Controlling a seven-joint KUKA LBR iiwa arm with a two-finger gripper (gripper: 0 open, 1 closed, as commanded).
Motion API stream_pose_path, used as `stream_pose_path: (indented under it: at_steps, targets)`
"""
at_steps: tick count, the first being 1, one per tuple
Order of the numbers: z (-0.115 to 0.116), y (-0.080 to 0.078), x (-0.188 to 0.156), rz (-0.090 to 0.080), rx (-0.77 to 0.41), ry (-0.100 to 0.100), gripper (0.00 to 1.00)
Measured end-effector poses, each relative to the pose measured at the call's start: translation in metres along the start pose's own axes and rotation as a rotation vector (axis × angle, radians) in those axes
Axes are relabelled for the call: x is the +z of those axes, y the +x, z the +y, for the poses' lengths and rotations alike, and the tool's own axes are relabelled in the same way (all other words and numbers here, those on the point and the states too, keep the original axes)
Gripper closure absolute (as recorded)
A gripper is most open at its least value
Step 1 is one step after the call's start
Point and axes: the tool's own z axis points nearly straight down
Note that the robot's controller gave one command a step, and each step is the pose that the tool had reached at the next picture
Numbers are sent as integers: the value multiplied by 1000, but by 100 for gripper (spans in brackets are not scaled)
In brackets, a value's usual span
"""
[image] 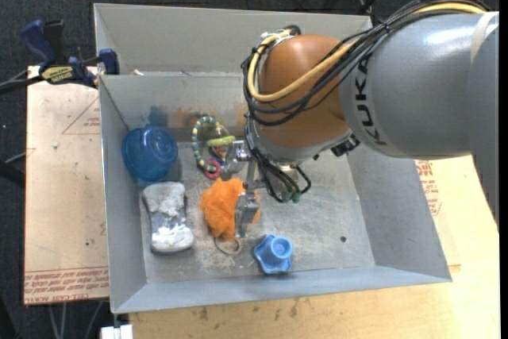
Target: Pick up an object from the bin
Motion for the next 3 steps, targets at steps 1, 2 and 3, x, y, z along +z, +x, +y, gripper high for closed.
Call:
stream_pose_path:
  at_steps: [1, 2, 3]
  targets:
    - [10, -14, 33, 5, -153, 2, 0]
    - [12, -22, 111, -20, -209, -7, 100]
    - [12, -22, 111, -19, -209, -7, 100]
